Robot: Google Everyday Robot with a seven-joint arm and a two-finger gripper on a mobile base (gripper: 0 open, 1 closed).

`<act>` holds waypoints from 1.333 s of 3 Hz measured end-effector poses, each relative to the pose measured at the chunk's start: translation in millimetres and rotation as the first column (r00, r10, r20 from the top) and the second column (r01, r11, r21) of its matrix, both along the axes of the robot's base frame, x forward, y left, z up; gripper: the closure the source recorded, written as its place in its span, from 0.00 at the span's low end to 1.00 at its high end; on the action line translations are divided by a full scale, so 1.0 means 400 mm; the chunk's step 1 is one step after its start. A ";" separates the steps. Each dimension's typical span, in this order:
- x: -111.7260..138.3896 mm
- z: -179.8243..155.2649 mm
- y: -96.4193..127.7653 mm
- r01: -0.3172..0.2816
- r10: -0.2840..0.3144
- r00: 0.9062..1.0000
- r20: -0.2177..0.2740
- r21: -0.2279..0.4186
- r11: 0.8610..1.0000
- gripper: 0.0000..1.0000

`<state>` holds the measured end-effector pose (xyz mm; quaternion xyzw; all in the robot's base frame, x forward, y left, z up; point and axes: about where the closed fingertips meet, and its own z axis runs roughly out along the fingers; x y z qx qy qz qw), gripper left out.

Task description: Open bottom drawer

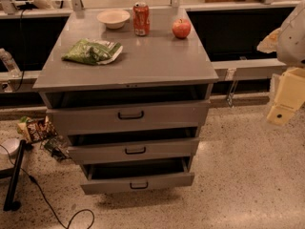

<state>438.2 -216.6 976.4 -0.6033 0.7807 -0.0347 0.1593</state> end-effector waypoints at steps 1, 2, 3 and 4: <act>0.000 0.000 0.000 0.000 0.000 1.000 0.000 0.000 1.000 0.00; 0.021 -0.068 0.012 -0.015 0.016 0.999 -0.032 0.032 0.999 0.00; 0.049 -0.191 0.027 -0.040 0.048 0.995 -0.088 0.096 0.995 0.00; 0.083 -0.347 0.051 -0.079 0.100 0.985 -0.141 0.148 0.986 0.00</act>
Offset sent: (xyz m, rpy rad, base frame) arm 0.0221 0.0111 -0.0771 0.0864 0.1057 0.0431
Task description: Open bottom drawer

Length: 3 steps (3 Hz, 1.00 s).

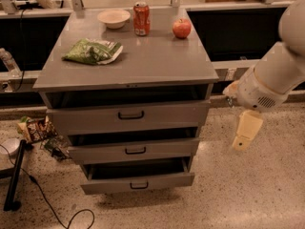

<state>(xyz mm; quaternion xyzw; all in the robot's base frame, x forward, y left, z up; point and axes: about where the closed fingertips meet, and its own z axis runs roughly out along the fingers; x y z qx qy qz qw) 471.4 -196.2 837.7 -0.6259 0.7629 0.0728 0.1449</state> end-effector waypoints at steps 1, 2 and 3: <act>0.024 -0.095 0.016 -0.042 0.043 0.998 -0.036 0.027 0.999 0.00; 0.029 -0.115 0.017 -0.045 0.046 0.998 -0.041 0.034 0.998 0.00; 0.033 -0.142 0.020 -0.020 0.021 0.999 -0.034 0.044 0.999 0.00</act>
Offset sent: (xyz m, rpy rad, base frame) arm 0.0087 0.0058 -0.0349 0.0244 0.0332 0.0388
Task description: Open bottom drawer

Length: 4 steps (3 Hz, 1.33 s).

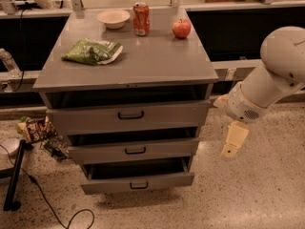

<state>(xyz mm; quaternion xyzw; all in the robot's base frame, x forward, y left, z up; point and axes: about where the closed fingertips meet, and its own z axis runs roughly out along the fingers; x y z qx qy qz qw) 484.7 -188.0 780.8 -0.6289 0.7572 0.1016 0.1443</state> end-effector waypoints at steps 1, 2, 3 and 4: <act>-0.021 -0.163 -0.022 0.016 -0.015 1.000 -0.027 0.059 0.998 0.00; 0.017 -0.350 -0.040 0.009 -0.011 1.000 0.022 0.106 0.994 0.00; 0.112 -0.532 -0.017 -0.034 0.024 0.996 0.090 0.114 0.993 0.00; 0.112 -0.538 -0.016 -0.030 0.020 0.996 0.089 0.117 0.993 0.00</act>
Offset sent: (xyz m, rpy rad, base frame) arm 0.0357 -0.0259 -0.2353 0.1556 -0.1234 0.0202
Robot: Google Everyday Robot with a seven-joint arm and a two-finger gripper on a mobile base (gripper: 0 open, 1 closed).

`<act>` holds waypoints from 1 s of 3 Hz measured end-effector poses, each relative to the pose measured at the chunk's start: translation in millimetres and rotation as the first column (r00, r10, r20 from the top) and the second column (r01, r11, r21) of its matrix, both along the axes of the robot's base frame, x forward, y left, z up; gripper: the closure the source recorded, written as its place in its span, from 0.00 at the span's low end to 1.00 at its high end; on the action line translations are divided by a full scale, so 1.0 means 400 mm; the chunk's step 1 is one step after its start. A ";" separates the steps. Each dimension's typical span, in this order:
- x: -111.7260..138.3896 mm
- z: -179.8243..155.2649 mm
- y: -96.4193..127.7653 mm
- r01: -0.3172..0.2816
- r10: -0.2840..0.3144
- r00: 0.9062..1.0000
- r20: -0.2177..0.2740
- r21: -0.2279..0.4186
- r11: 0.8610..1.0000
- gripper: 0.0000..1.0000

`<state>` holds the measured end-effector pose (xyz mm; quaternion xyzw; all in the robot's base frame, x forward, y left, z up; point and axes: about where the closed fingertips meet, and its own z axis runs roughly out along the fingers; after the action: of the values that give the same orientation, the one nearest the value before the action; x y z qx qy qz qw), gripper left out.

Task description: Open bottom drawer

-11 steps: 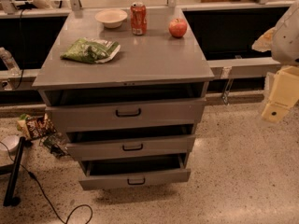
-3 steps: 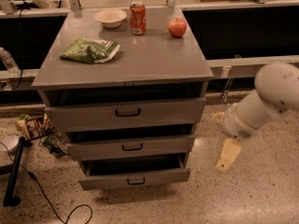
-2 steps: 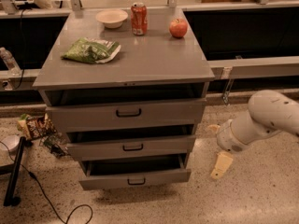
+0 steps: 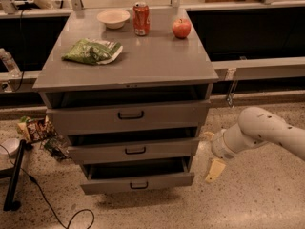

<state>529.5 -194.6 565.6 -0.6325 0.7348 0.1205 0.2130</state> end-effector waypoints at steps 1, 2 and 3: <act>0.015 -0.051 0.004 0.015 -0.015 1.000 -0.001 0.063 0.998 0.00; 0.054 -0.155 0.033 -0.007 0.007 1.000 0.003 0.157 0.988 0.00; 0.059 -0.289 0.058 -0.048 0.053 0.998 -0.023 0.182 0.982 0.00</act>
Offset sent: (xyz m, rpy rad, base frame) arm 0.0389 0.0276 -0.1465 0.3001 0.0176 0.0621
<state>553.3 -171.3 450.0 -0.6270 0.7076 0.2010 0.2564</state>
